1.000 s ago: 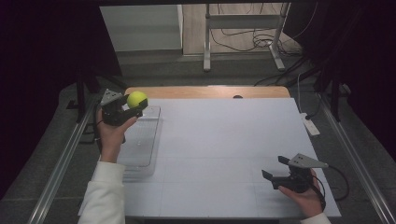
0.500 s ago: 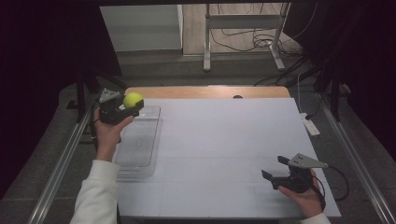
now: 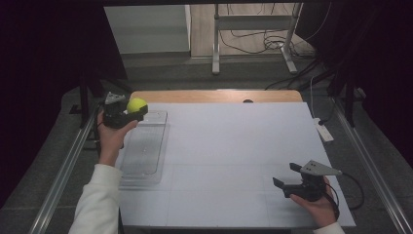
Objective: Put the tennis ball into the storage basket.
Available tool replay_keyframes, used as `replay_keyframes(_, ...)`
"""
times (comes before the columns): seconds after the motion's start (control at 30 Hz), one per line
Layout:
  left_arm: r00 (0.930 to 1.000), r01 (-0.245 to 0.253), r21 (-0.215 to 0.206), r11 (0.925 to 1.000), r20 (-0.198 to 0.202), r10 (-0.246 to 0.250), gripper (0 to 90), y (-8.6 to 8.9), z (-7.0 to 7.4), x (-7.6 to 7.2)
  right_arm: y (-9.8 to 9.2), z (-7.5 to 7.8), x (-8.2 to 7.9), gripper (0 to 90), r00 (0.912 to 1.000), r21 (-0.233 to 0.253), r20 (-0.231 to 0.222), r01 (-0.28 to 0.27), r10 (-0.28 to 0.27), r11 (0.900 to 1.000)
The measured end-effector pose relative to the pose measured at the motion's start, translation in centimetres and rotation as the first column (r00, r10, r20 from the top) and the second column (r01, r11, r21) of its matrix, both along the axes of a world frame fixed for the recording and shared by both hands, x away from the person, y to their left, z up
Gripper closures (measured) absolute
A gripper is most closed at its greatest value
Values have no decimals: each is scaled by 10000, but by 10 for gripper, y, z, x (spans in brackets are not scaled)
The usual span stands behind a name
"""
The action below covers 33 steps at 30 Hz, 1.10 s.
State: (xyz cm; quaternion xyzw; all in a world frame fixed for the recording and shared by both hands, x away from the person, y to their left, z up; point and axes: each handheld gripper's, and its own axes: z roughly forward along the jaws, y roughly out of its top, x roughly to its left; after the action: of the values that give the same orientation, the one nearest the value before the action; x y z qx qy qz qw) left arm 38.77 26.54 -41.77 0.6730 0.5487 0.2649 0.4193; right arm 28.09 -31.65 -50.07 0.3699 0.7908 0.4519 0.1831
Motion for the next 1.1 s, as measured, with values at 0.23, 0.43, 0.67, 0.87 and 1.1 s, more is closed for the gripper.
replay_keyframes(0.23, 9996, -66, 143, 9999, -260, 70, 271, 1, -3, 8, 0, 0, 0, 117, 10000, 9, -8, -5, 5, 10000)
replay_keyframes(0.43, 9988, -111, 100, 9999, -478, 116, 271, 3, -7, 13, 0, 0, 0, 116, 10000, -3, -21, 10, -10, 10000)
replay_keyframes(0.67, 9975, -178, 165, 9997, -675, 189, 271, 3, -12, 18, 0, 0, 0, 116, 10000, 0, -19, 17, -17, 10000)
replay_keyframes(0.87, 9957, -252, 260, 9993, -884, 274, 271, 4, -16, 23, 0, 0, 0, 116, 10000, -7, -16, 17, -17, 10000)
replay_keyframes(1.1, 9929, -368, 388, 9986, -1116, 409, 271, 8, -21, 27, 0, 0, 0, 117, 10000, 7, 0, 27, -27, 10000)
